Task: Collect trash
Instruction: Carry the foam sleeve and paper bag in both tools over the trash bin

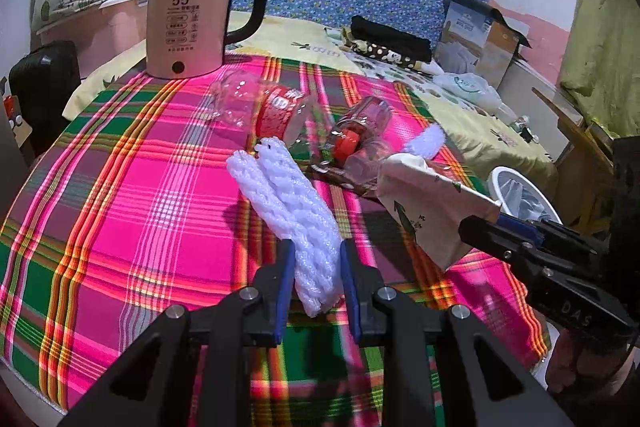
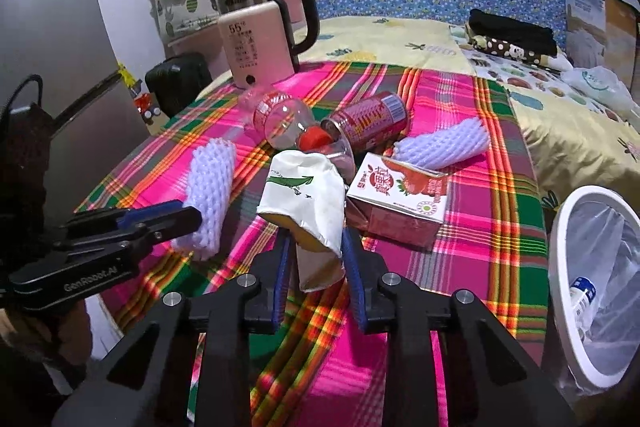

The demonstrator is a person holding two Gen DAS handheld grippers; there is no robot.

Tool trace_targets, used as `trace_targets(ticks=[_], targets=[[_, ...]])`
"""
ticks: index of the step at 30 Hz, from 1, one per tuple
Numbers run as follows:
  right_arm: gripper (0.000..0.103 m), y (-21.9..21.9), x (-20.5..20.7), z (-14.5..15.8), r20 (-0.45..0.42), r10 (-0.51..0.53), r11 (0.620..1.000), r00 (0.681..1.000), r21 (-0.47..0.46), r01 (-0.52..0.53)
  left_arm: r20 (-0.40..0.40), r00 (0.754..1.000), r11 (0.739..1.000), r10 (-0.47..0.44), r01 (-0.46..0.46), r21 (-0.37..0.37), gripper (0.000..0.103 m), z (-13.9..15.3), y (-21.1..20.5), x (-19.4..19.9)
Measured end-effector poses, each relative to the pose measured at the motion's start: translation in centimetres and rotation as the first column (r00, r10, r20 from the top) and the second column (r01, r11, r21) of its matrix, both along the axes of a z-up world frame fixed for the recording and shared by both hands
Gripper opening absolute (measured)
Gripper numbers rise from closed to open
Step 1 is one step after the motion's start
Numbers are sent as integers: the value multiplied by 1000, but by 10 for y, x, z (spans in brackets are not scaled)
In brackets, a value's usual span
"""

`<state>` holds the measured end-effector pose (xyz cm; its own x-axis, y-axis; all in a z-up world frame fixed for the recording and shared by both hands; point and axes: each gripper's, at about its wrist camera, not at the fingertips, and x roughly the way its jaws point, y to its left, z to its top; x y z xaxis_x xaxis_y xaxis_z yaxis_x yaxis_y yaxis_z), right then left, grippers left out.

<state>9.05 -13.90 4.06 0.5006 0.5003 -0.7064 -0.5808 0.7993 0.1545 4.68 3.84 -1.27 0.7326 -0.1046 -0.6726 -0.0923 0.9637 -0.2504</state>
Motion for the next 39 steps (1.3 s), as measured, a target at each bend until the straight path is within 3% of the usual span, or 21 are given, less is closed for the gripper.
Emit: trace_targets(ticks=[19, 39], targets=[[26, -52, -4, 13, 26, -153, 987, 988, 46, 151, 55, 986, 987, -157, 156, 24, 24, 24, -57, 8], [26, -115, -5, 17, 51, -308, 951, 950, 46, 305, 90, 933, 937, -349, 346, 53, 24, 40, -133, 37]])
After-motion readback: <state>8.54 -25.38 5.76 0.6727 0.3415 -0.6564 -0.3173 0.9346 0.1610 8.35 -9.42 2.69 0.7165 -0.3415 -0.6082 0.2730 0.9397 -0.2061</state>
